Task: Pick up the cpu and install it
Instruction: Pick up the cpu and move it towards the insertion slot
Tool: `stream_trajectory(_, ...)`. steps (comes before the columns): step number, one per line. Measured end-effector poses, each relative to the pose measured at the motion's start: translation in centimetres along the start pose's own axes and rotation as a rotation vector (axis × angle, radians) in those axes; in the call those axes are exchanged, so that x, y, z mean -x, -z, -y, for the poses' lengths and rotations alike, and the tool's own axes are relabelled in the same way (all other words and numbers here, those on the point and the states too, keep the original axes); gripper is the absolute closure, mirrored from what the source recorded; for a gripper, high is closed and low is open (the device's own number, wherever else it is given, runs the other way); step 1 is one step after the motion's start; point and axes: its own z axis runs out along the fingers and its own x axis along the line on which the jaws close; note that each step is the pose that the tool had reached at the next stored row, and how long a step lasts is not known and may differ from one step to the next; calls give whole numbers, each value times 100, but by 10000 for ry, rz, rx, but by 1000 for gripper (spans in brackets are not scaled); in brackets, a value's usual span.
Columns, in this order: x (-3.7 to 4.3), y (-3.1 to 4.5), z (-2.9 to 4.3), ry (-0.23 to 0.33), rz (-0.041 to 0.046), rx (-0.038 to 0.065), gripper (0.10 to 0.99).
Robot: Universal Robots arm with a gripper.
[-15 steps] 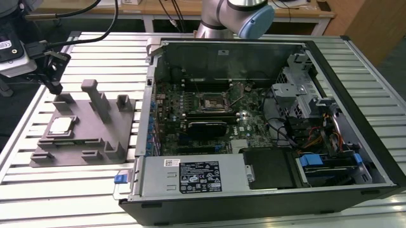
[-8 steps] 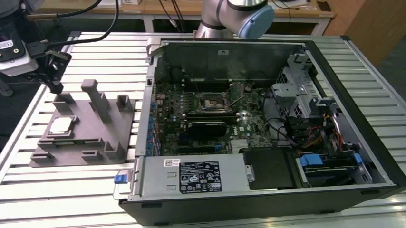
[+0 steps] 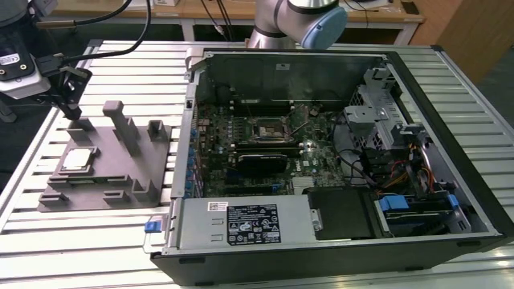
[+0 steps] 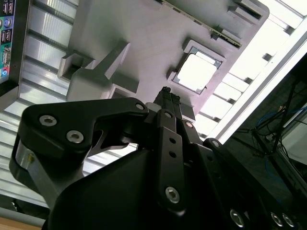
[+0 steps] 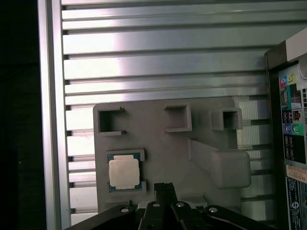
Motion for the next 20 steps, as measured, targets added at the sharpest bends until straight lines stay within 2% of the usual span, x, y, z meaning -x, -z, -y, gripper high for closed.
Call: stream_trajectory(20,-38,-42,13,0,-2,-1,980)
